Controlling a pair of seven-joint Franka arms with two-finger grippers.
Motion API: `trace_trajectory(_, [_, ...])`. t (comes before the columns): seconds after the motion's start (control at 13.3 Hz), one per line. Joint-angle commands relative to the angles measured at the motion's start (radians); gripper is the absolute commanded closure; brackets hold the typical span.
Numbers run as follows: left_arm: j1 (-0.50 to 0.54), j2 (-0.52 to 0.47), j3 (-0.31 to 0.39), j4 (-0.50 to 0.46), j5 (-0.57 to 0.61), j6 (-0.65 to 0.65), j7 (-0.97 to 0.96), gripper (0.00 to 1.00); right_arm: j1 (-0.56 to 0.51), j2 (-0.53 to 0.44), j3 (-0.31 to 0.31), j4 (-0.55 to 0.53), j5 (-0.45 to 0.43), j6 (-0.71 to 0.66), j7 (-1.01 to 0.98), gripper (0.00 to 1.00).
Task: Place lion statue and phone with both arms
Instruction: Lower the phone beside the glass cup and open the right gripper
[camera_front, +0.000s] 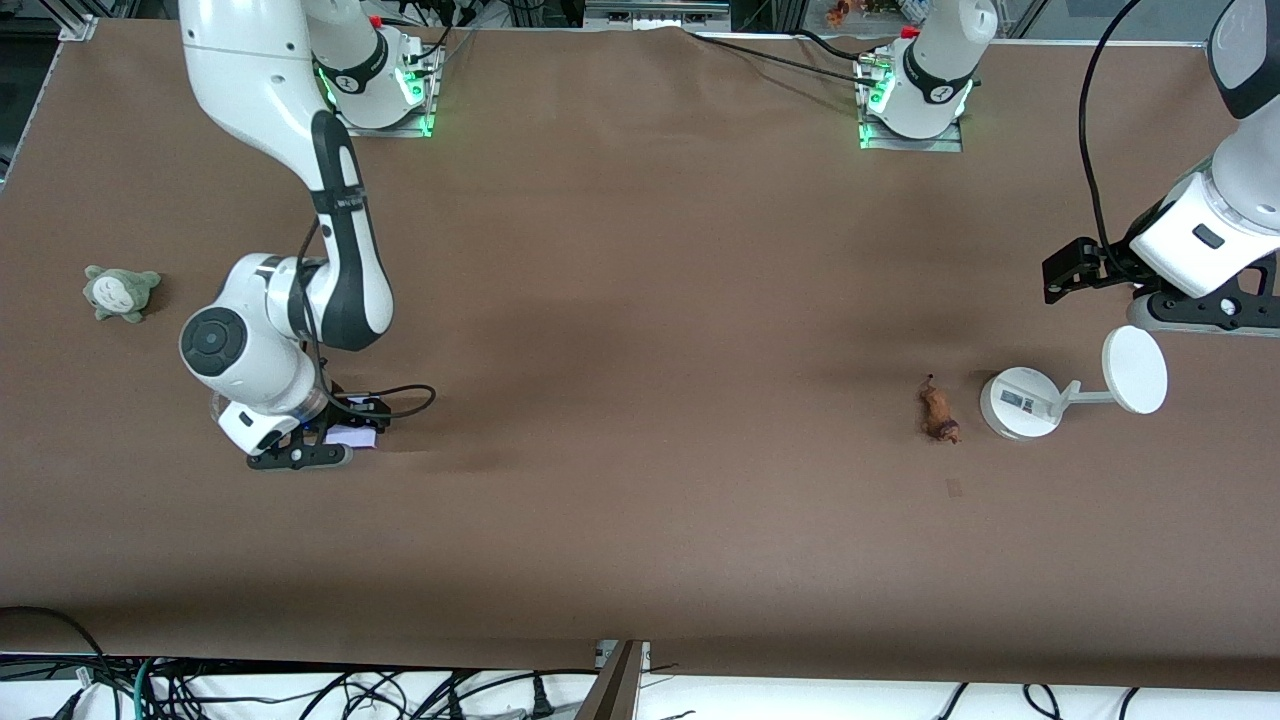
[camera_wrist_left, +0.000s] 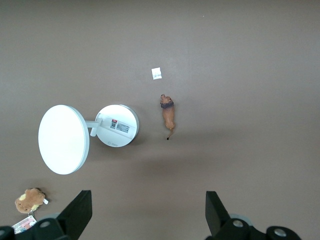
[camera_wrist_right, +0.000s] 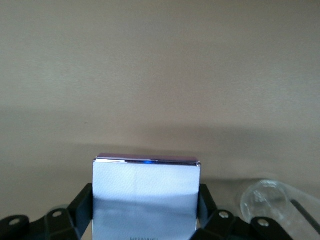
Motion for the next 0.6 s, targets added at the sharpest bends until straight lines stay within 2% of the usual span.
trace_trajectory(0.0, [-0.002, 0.009, 0.003, 0.027, -0.020, -0.021, 0.015, 0.00, -0.008, 0.033, 0.022, -0.005, 0.058, 0.067, -0.053, 1.00])
trace_trajectory(0.53, [-0.002, 0.009, 0.003, 0.027, -0.020, -0.021, 0.016, 0.00, -0.083, 0.091, 0.121, 0.000, 0.058, 0.173, -0.053, 1.00])
